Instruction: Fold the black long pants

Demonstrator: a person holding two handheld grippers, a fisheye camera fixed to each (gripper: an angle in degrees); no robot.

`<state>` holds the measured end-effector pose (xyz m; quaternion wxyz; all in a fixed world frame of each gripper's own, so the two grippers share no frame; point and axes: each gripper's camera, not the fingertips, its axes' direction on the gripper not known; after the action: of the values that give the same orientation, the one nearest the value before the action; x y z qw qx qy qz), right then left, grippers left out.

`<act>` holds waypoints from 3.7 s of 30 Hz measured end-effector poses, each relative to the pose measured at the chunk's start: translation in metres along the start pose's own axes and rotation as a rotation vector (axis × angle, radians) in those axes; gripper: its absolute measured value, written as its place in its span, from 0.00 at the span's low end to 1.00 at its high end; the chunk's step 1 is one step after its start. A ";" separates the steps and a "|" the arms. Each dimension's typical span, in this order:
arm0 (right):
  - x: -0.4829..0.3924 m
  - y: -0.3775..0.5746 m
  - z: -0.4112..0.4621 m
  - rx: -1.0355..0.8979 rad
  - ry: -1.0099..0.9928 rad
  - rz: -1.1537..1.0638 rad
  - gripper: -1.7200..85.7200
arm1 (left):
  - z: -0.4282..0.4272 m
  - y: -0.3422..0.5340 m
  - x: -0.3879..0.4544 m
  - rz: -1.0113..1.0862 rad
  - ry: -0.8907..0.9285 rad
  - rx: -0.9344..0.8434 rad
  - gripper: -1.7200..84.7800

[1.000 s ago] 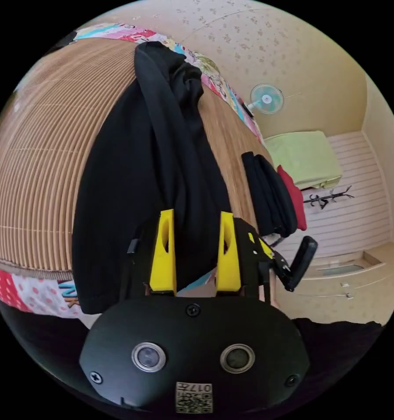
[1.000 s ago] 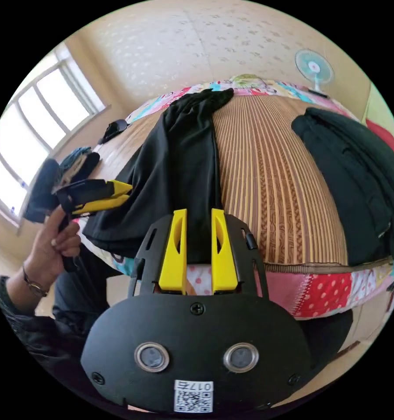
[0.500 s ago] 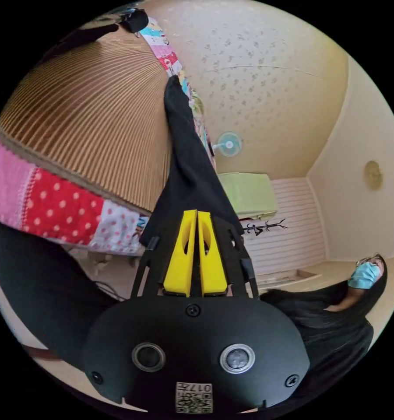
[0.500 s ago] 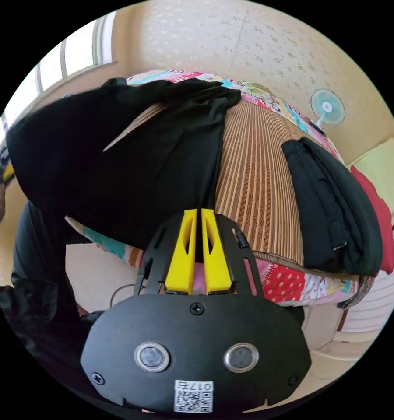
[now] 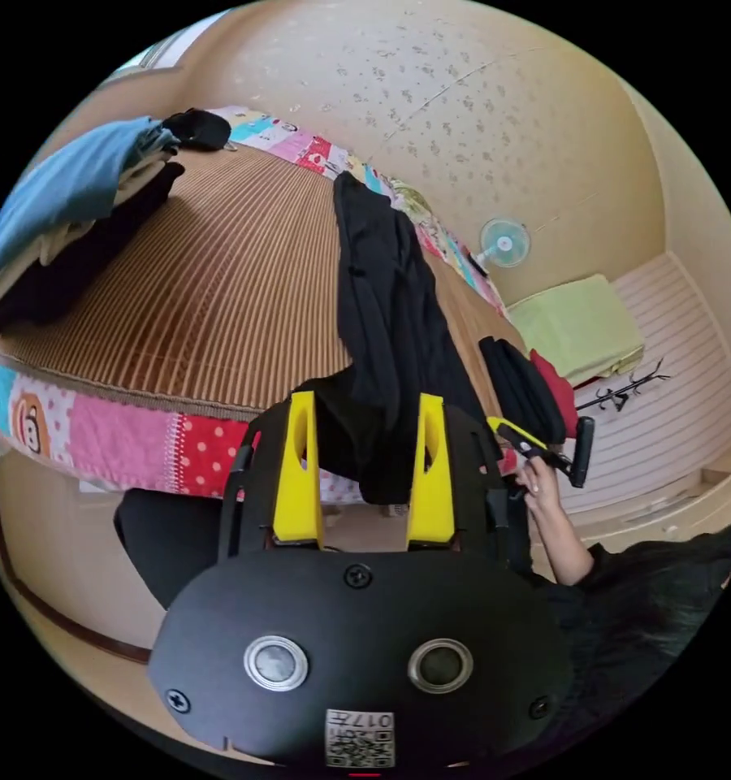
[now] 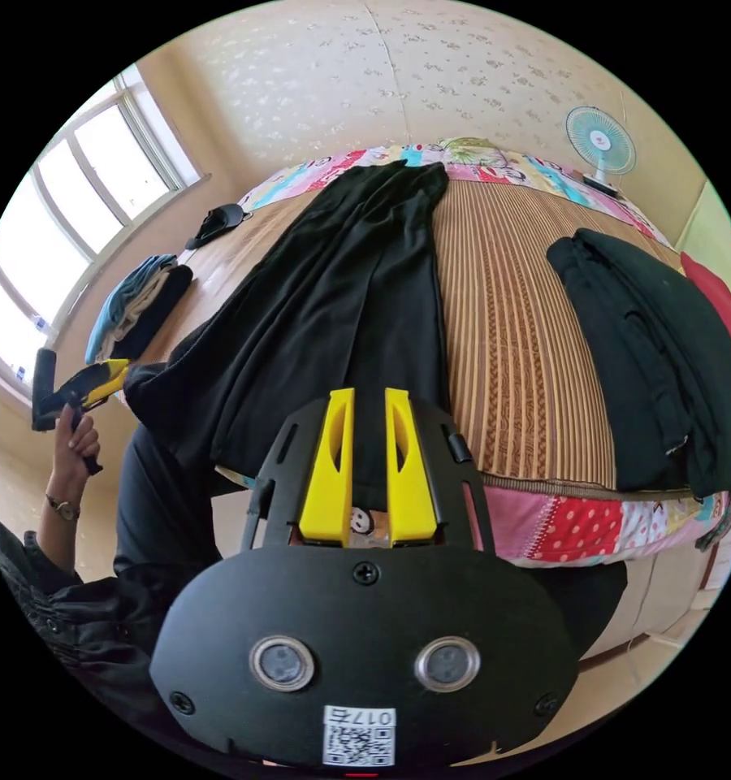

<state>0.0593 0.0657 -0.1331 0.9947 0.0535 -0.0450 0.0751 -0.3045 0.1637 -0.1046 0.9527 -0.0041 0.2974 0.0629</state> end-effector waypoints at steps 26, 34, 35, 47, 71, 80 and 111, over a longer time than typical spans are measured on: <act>0.025 0.030 -0.018 -0.050 0.160 0.018 0.17 | 0.018 0.013 0.109 0.044 0.184 -0.096 0.15; 0.084 0.102 -0.025 -0.051 0.028 0.092 0.18 | 0.106 0.001 0.174 0.101 -0.043 -0.213 0.13; 0.089 0.112 -0.014 -0.112 0.042 0.066 0.17 | 0.106 0.005 0.180 0.098 -0.064 -0.199 0.09; 0.188 0.212 -0.116 0.169 -0.515 0.011 0.06 | 0.109 0.068 0.223 0.238 0.275 -0.380 0.02; 0.101 0.150 -0.043 -0.117 -0.646 -0.423 0.06 | 0.147 0.019 0.206 0.088 0.762 -0.420 0.06; 0.253 -0.019 0.013 -0.248 -0.544 0.172 0.16 | 0.136 0.047 0.160 0.021 0.790 -0.328 0.06; -0.009 -0.387 0.266 -0.224 -0.335 -0.211 0.04 | 0.041 0.161 0.028 -0.286 0.602 -0.076 0.08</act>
<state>0.0881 -0.3458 0.0907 0.9754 -0.0413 -0.2117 -0.0449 -0.2780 0.3282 -0.0819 0.8203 -0.0997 0.5595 -0.0641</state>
